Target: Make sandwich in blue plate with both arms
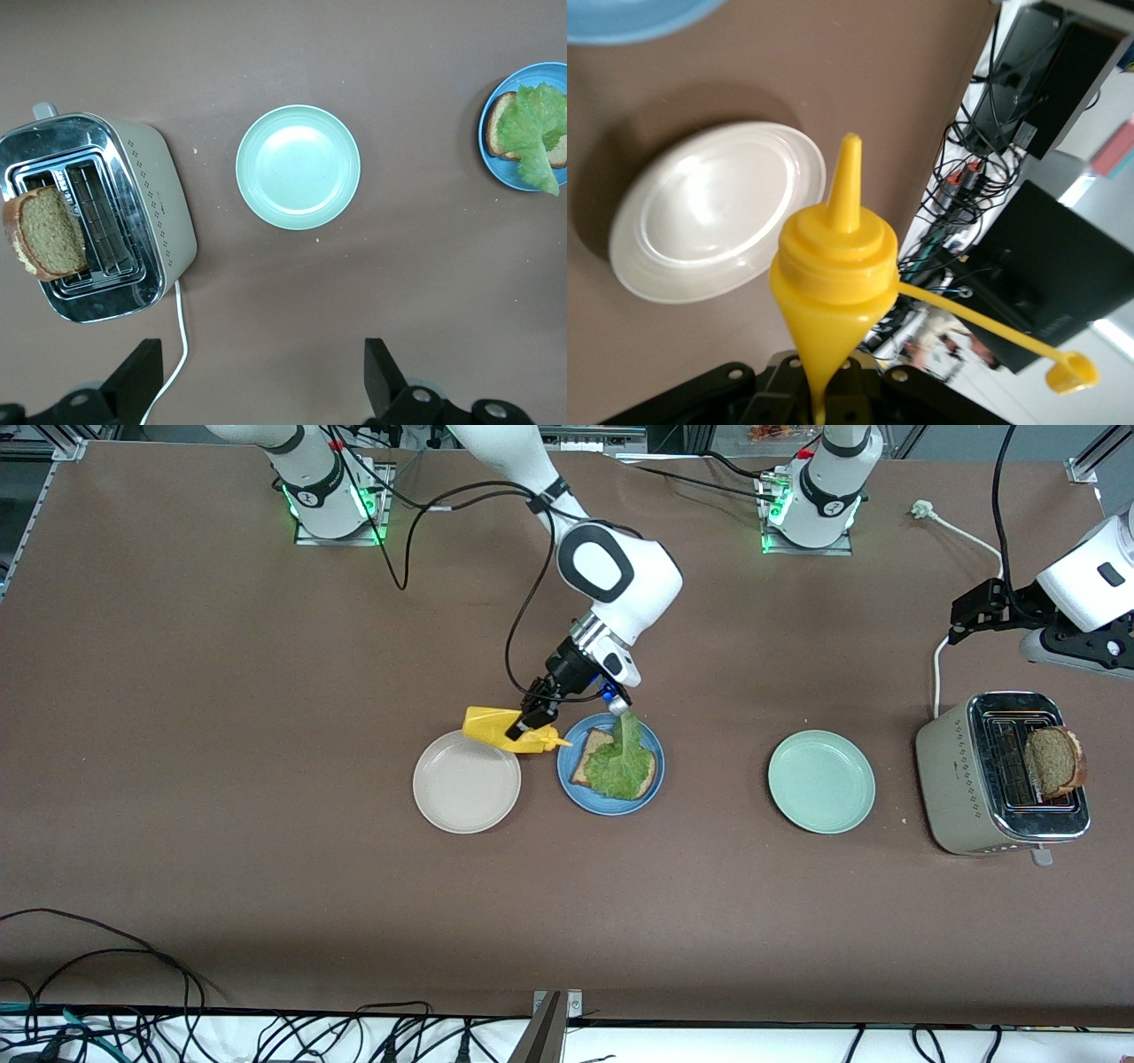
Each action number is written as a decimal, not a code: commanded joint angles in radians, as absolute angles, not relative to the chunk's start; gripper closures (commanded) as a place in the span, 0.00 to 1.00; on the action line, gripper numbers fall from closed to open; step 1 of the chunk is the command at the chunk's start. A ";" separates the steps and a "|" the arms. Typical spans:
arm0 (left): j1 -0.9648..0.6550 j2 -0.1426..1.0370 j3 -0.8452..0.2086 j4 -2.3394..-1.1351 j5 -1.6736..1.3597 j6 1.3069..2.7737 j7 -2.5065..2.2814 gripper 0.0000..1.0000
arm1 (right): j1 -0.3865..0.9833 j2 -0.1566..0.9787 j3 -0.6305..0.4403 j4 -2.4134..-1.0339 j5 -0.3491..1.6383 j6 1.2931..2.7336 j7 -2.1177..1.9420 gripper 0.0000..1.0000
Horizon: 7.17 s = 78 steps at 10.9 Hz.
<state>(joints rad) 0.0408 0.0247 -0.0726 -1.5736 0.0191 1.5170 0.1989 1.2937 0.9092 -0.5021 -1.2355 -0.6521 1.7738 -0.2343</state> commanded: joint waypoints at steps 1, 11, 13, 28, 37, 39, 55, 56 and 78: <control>0.043 0.021 -0.072 -1.572 0.009 1.508 0.206 0.00 | 1.179 0.717 -0.488 -1.259 -0.482 1.784 -0.319 1.00; 0.161 0.129 -0.055 -1.513 0.012 1.520 0.238 0.00 | 0.859 0.094 -0.587 -1.808 0.148 2.105 -0.754 1.00; 0.187 0.159 -0.048 -1.497 0.021 1.523 0.239 0.00 | 0.859 0.028 -0.685 -1.909 0.295 2.138 -0.962 1.00; 0.411 0.480 -0.040 -1.509 0.048 1.841 0.400 0.81 | 0.778 0.133 -1.000 -2.244 1.080 2.102 -2.138 1.00; 0.402 0.439 -0.054 -1.494 0.117 1.809 0.426 1.00 | 0.566 0.480 -0.904 -2.227 1.426 1.779 -2.597 1.00; 0.400 0.414 -0.058 -1.494 0.118 1.804 0.428 1.00 | 0.537 0.589 -0.904 -2.175 1.477 1.660 -2.646 1.00; 0.333 0.379 -0.463 -1.351 -0.010 1.356 0.436 1.00 | 0.509 0.712 -0.905 -2.155 1.566 1.529 -2.764 0.87; 0.301 0.421 -0.462 -1.351 -0.058 1.355 0.434 1.00 | 0.508 0.712 -0.905 -2.154 1.566 1.529 -2.763 0.75; 0.011 0.974 -0.399 -1.338 -0.766 1.867 0.647 0.72 | 0.480 0.713 -1.141 -1.805 1.227 1.402 -2.314 0.00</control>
<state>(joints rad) 0.0169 0.9597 -0.4329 -1.3605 -0.7442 1.8694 0.5802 0.4827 0.7021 -1.1148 -1.9477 1.3021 1.4591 -2.4797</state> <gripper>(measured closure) 0.846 0.000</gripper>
